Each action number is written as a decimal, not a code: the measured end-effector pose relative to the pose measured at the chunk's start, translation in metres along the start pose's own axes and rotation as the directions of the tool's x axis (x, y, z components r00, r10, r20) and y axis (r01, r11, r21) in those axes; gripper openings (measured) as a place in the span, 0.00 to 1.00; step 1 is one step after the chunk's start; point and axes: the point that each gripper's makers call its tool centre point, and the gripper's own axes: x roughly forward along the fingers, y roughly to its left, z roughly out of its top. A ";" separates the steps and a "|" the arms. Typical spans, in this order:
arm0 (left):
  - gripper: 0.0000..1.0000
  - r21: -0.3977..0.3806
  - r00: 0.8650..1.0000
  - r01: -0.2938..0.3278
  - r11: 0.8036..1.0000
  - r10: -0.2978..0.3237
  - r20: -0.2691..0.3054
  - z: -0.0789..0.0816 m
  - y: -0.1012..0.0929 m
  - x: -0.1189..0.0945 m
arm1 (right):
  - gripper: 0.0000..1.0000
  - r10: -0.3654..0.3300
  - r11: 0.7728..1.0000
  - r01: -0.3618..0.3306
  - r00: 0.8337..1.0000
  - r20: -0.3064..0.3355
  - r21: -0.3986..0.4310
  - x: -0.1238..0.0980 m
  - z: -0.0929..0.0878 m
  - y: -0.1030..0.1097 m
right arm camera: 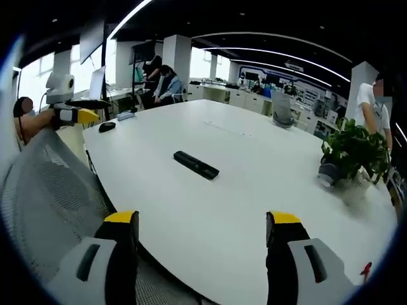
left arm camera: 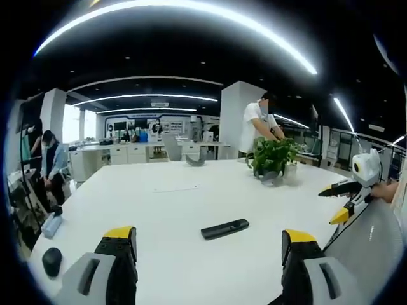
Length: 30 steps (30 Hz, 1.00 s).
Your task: Press the specified remote control buttons in sequence, fully releasing each button before pressing the next.
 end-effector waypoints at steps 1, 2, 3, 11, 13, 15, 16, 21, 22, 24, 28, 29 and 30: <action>0.98 -0.002 1.000 -0.006 1.000 0.006 0.000 0.000 0.001 0.000 | 0.85 0.004 1.000 -0.004 1.000 -0.003 -0.008 0.000 0.000 0.001; 0.98 -0.004 1.000 -0.009 1.000 0.009 0.000 0.000 0.002 0.000 | 0.84 0.006 1.000 -0.006 1.000 -0.005 -0.011 0.000 -0.001 0.002; 0.98 -0.007 1.000 -0.010 1.000 0.010 -0.001 -0.001 0.003 -0.001 | 0.83 0.009 1.000 -0.009 1.000 -0.009 -0.012 0.001 -0.001 0.002; 0.98 -0.002 1.000 0.005 1.000 -0.005 -0.015 -0.003 0.000 0.001 | 0.82 0.022 1.000 -0.022 1.000 -0.011 -0.002 0.001 -0.001 0.004; 0.98 -0.012 1.000 0.013 1.000 -0.013 -0.003 -0.001 -0.002 0.001 | 0.83 0.024 1.000 -0.024 1.000 0.000 0.004 0.001 0.000 0.004; 0.97 -0.011 1.000 0.009 1.000 -0.009 -0.020 -0.005 0.000 0.002 | 0.82 0.017 1.000 -0.017 1.000 -0.003 0.004 0.001 -0.001 0.002; 0.97 -0.011 1.000 0.011 1.000 -0.011 -0.020 -0.005 0.001 0.002 | 0.82 0.015 1.000 -0.015 1.000 -0.006 0.005 0.001 -0.001 0.002; 0.97 -0.022 1.000 0.020 1.000 -0.020 -0.018 -0.006 0.000 0.003 | 0.81 0.009 1.000 -0.008 1.000 -0.008 0.015 0.000 -0.003 0.000; 0.97 -0.023 1.000 0.018 1.000 -0.019 -0.019 -0.006 0.001 0.004 | 0.81 0.007 1.000 -0.007 1.000 -0.010 0.016 0.000 -0.003 -0.001; 0.97 -0.026 1.000 0.017 1.000 -0.017 -0.022 -0.007 0.001 0.004 | 0.80 0.007 1.000 -0.007 1.000 -0.012 0.020 0.000 -0.003 -0.001; 0.97 -0.026 1.000 0.011 1.000 -0.012 -0.029 -0.010 0.004 0.004 | 0.80 0.009 1.000 -0.008 1.000 -0.025 0.026 0.001 -0.006 -0.002; 0.97 -0.026 1.000 0.009 1.000 -0.010 -0.029 -0.010 0.004 0.004 | 0.80 0.008 1.000 -0.007 1.000 -0.027 0.027 0.001 -0.007 -0.002; 0.97 -0.027 1.000 0.009 1.000 -0.010 -0.030 -0.011 0.004 0.004 | 0.80 0.008 1.000 -0.007 1.000 -0.027 0.028 0.001 -0.007 -0.002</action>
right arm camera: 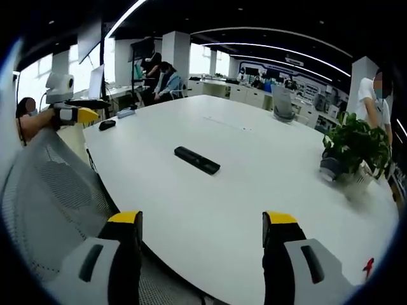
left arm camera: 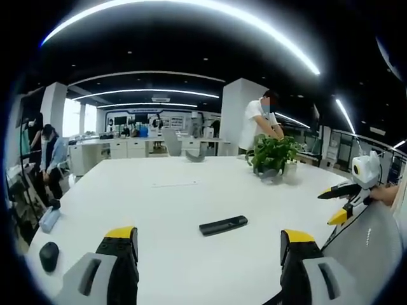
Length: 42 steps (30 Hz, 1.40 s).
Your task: Press the specified remote control buttons in sequence, fully releasing each button before pressing the next.
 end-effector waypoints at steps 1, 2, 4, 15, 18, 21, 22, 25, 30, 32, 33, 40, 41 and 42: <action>0.97 -0.002 1.000 0.000 1.000 0.000 -0.002 -0.001 0.000 0.000 | 0.79 0.001 1.000 -0.001 1.000 0.000 0.002 0.000 0.000 0.000; 0.97 -0.003 1.000 0.001 1.000 -0.001 -0.005 -0.001 0.000 0.000 | 0.79 0.002 1.000 -0.002 1.000 -0.002 0.003 0.000 0.000 0.000; 0.97 -0.001 1.000 0.002 1.000 -0.002 -0.009 -0.002 -0.001 0.000 | 0.80 0.002 1.000 -0.002 1.000 -0.002 0.002 0.000 -0.001 0.000; 0.98 -0.010 1.000 -0.022 1.000 0.022 -0.002 0.001 -0.001 -0.001 | 0.77 -0.003 1.000 0.003 1.000 0.007 0.003 -0.001 0.001 -0.001; 0.98 -0.014 1.000 -0.020 1.000 0.020 -0.010 0.000 -0.001 0.000 | 0.78 -0.004 1.000 0.004 1.000 0.009 0.000 -0.001 0.001 -0.001; 0.99 -0.020 1.000 -0.006 1.000 0.006 -0.030 -0.003 -0.004 0.001 | 0.77 -0.004 1.000 0.004 1.000 0.007 0.006 -0.001 0.000 -0.002; 0.99 -0.023 0.999 -0.002 1.000 0.001 -0.032 -0.004 -0.005 0.002 | 0.77 -0.006 1.000 0.006 1.000 0.009 0.006 -0.001 0.001 -0.003; 1.00 -0.054 0.999 0.017 0.998 -0.020 -0.040 -0.005 -0.006 0.003 | 0.77 -0.010 1.000 0.010 1.000 0.014 0.009 -0.002 0.001 -0.004; 1.00 -0.090 0.995 0.053 0.994 -0.061 -0.081 -0.015 -0.008 0.007 | 0.74 -0.004 1.000 0.004 1.000 0.009 0.019 -0.001 0.001 -0.004; 1.00 -0.076 0.993 0.055 0.996 -0.062 -0.095 -0.017 -0.009 0.007 | 0.73 0.000 1.000 0.000 1.000 0.003 0.018 -0.001 0.000 -0.003; 1.00 -0.071 0.993 0.057 0.996 -0.064 -0.101 -0.018 -0.010 0.007 | 0.72 0.002 1.000 -0.002 1.000 0.003 0.018 -0.001 0.000 -0.003; 1.00 -0.105 0.989 0.078 0.991 -0.091 -0.120 -0.022 -0.015 0.009 | 0.71 0.006 1.000 -0.006 1.000 -0.003 0.022 0.000 -0.001 -0.002; 1.00 -0.115 0.988 0.083 0.990 -0.097 -0.124 -0.023 -0.015 0.009 | 0.71 0.004 1.000 -0.004 1.000 -0.001 0.020 -0.001 0.000 -0.002; 1.00 -0.122 0.986 0.086 0.989 -0.102 -0.129 -0.023 -0.015 0.009 | 0.71 0.003 1.000 -0.003 1.000 -0.001 0.019 -0.001 0.000 -0.002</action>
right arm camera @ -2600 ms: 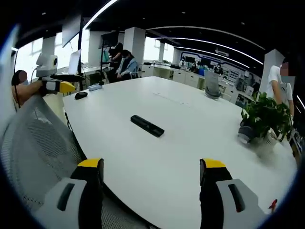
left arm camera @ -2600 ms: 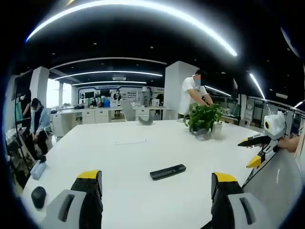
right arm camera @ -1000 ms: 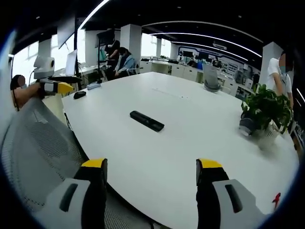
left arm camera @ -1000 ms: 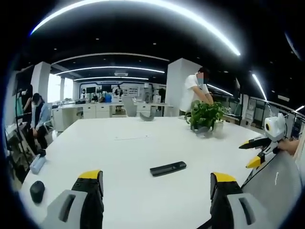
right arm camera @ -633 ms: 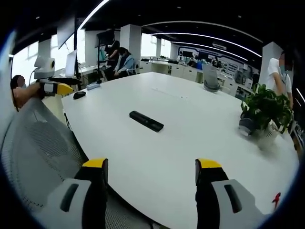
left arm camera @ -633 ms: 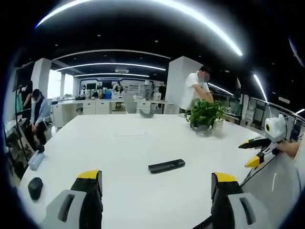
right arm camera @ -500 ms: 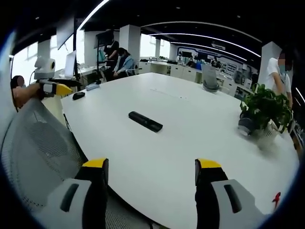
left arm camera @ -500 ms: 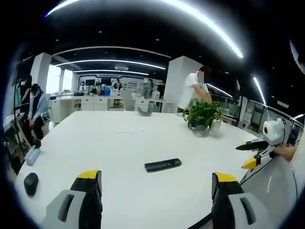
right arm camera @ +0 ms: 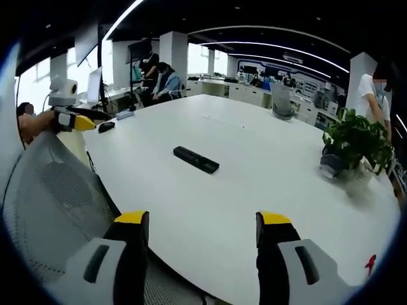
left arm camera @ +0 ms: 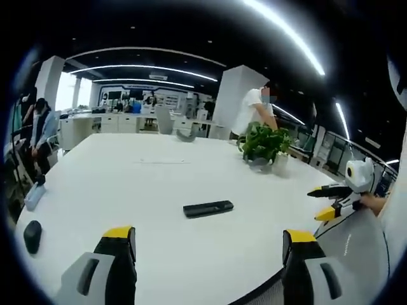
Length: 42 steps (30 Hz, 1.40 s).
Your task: Press the specified remote control buttons in sequence, fully releasing each button before pressing the next.
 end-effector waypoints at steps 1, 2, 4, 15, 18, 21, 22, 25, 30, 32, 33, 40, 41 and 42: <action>1.00 -0.018 1.000 0.002 1.000 -0.002 -0.007 -0.001 0.001 0.001 | 0.71 0.000 1.000 0.000 1.000 0.000 0.001 0.000 0.000 0.000; 1.00 -0.029 1.000 0.007 1.000 -0.007 -0.014 -0.002 0.002 0.001 | 0.71 0.000 1.000 0.000 1.000 -0.002 0.002 0.000 -0.001 0.000; 1.00 -0.034 1.000 0.020 0.999 -0.020 -0.023 -0.004 0.003 0.003 | 0.70 0.000 1.000 0.000 1.000 -0.008 0.005 0.000 -0.002 0.000; 1.00 0.090 0.984 0.127 0.988 -0.114 -0.139 0.000 -0.004 0.028 | 0.69 -0.001 1.000 0.001 1.000 -0.005 0.012 0.000 -0.002 -0.002; 1.00 0.139 0.975 0.170 0.976 -0.146 -0.169 0.005 -0.008 0.040 | 0.69 0.000 1.000 0.000 1.000 -0.003 0.013 0.000 -0.001 -0.002; 1.00 0.187 0.963 0.209 0.960 -0.168 -0.212 0.005 -0.007 0.053 | 0.69 -0.002 1.000 0.002 1.000 -0.001 0.014 0.000 -0.001 -0.002; 1.00 0.204 0.958 0.220 0.954 -0.171 -0.230 0.004 -0.006 0.056 | 0.69 -0.003 1.000 0.003 1.000 0.002 0.016 -0.001 -0.001 -0.003; 1.00 0.261 0.947 0.248 0.933 -0.177 -0.268 0.005 -0.003 0.069 | 0.69 -0.004 1.000 0.003 1.000 0.003 0.020 -0.001 -0.001 -0.003; 0.94 0.286 0.912 0.325 0.901 -0.219 -0.347 -0.002 -0.003 0.086 | 0.69 -0.003 1.000 0.004 1.000 -0.002 0.019 -0.001 -0.002 -0.004; 0.92 0.283 0.891 0.360 0.889 -0.238 -0.386 -0.007 -0.004 0.093 | 0.68 -0.002 1.000 0.002 1.000 -0.002 0.021 0.000 -0.002 -0.004; 0.91 0.288 0.885 0.370 0.883 -0.241 -0.398 -0.008 -0.004 0.096 | 0.68 -0.001 1.000 0.001 1.000 -0.003 0.021 0.000 -0.002 -0.004; 0.83 0.308 0.826 0.424 0.852 -0.224 -0.517 -0.027 0.007 0.115 | 0.66 -0.003 1.000 0.003 1.000 -0.007 0.024 0.000 -0.003 -0.004; 0.83 0.317 0.815 0.435 0.843 -0.219 -0.536 -0.030 0.010 0.119 | 0.66 -0.003 1.000 0.004 1.000 -0.008 0.024 0.000 -0.004 -0.005; 0.82 0.322 0.810 0.442 0.837 -0.218 -0.545 -0.032 0.011 0.122 | 0.66 -0.002 1.000 0.003 1.000 -0.012 0.027 0.000 -0.005 -0.005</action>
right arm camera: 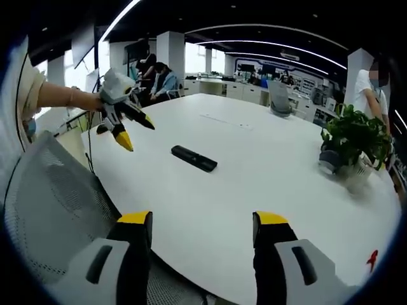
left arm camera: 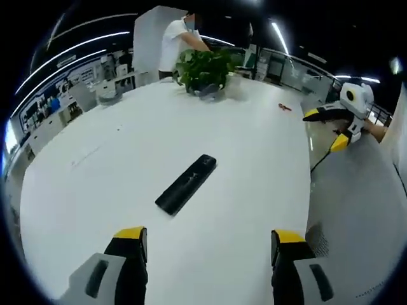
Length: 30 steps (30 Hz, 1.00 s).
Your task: Press the specified remote control buttons in sequence, fully releasing each button before pressing the next.
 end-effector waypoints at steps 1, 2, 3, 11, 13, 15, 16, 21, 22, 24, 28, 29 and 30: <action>0.82 0.007 1.000 0.011 1.000 -0.011 -0.012 -0.001 0.002 0.004 | 0.65 0.001 1.000 -0.001 1.000 -0.002 0.002 0.000 -0.001 0.000; 0.82 0.012 1.000 0.018 1.000 -0.017 -0.020 -0.001 0.003 0.006 | 0.65 0.003 1.000 -0.003 1.000 -0.003 0.002 0.000 -0.001 0.000; 0.81 0.016 0.999 0.022 1.000 -0.021 -0.025 0.000 0.004 0.008 | 0.63 0.005 1.000 -0.005 1.000 -0.004 0.002 0.000 -0.001 0.001; 0.74 0.107 0.993 0.059 0.993 -0.047 -0.105 0.001 0.021 0.030 | 0.49 0.033 0.999 -0.033 0.999 -0.022 0.013 0.001 -0.004 0.006; 0.72 0.137 0.989 0.066 0.988 -0.047 -0.140 0.000 0.027 0.036 | 0.49 0.033 0.999 -0.032 0.999 -0.029 0.014 0.001 -0.005 0.006; 0.71 0.173 0.984 0.076 0.982 -0.046 -0.170 0.001 0.033 0.043 | 0.48 0.032 0.999 -0.031 0.999 -0.033 0.019 0.001 -0.006 0.006; 0.70 0.202 0.984 0.067 0.977 -0.032 -0.176 0.003 0.038 0.047 | 0.48 0.029 0.999 -0.028 0.999 -0.033 0.020 0.001 -0.006 0.005; 0.63 0.219 0.981 0.089 0.972 -0.048 -0.187 0.008 0.043 0.061 | 0.44 0.015 0.999 -0.014 1.000 -0.025 0.029 0.000 -0.005 0.002; 0.62 0.221 0.979 0.091 0.971 -0.047 -0.198 0.008 0.044 0.063 | 0.43 0.014 0.999 -0.013 1.000 -0.026 0.035 0.000 -0.005 0.001; 0.59 0.228 0.975 0.103 0.968 -0.053 -0.218 0.008 0.047 0.067 | 0.40 0.012 0.999 -0.011 1.000 -0.026 0.040 -0.001 -0.005 0.001; 0.50 0.239 0.968 0.123 0.963 -0.064 -0.243 0.009 0.051 0.075 | 0.38 0.012 0.999 -0.011 1.000 -0.025 0.048 -0.001 -0.005 0.000; 0.48 0.246 0.965 0.125 0.961 -0.060 -0.256 0.009 0.052 0.077 | 0.37 0.014 0.999 -0.013 1.000 -0.028 0.048 -0.001 -0.006 0.001; 0.47 0.248 0.962 0.133 0.960 -0.065 -0.266 0.008 0.052 0.079 | 0.37 0.016 0.999 -0.014 0.999 -0.030 0.048 0.000 -0.006 0.001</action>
